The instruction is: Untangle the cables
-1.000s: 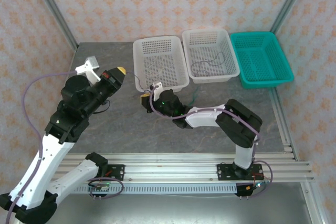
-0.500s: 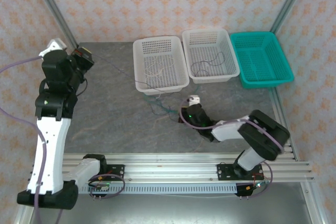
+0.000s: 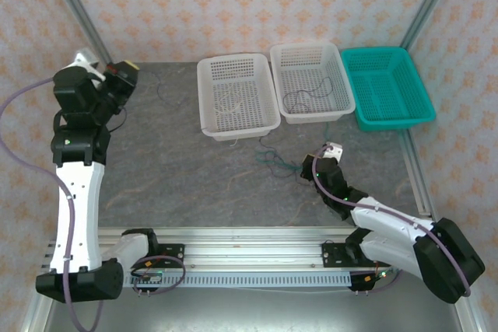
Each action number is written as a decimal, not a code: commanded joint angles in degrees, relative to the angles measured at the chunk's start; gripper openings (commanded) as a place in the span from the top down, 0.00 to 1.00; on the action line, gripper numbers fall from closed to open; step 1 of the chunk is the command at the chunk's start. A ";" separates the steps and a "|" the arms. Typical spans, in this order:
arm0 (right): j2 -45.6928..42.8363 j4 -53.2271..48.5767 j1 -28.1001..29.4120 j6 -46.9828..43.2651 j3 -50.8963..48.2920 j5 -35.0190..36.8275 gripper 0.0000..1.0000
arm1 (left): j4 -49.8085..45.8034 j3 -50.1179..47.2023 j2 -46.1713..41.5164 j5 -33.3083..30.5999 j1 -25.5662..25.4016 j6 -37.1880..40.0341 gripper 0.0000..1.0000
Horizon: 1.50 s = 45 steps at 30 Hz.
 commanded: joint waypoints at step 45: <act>41.79 37.41 11.34 -24.55 42.20 -41.34 1.00 | -3.51 2.32 -6.61 -5.91 -21.58 5.01 1.00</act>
